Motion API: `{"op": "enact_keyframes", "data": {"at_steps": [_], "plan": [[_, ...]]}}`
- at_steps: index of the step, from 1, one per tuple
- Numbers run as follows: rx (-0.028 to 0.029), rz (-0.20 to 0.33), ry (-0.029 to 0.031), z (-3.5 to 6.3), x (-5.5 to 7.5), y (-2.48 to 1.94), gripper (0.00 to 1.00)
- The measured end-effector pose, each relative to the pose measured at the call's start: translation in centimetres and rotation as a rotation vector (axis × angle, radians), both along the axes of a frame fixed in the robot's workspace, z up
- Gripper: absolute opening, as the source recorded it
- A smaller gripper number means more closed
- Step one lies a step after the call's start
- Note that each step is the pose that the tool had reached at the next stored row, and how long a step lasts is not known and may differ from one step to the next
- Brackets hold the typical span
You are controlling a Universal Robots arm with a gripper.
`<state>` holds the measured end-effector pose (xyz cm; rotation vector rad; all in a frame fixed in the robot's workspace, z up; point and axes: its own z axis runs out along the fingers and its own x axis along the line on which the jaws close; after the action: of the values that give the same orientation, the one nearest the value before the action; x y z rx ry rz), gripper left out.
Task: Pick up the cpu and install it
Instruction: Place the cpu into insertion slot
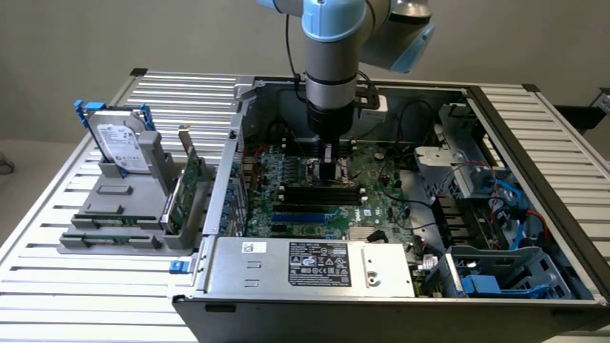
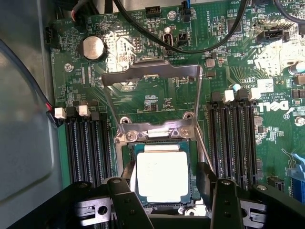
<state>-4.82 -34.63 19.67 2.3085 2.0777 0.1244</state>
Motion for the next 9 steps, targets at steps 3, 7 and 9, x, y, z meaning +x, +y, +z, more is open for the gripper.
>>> {"op": "enact_keyframes", "data": {"at_steps": [3,7,9], "plan": [[-0.0024,0.0,0.0043,0.0,0.0,0.01,0.63],[-0.0052,0.0,0.0073,0.0,0.0,0.04,0.63],[-0.006,0.0,0.0077,0.0,0.0,0.09,0.63]]}}
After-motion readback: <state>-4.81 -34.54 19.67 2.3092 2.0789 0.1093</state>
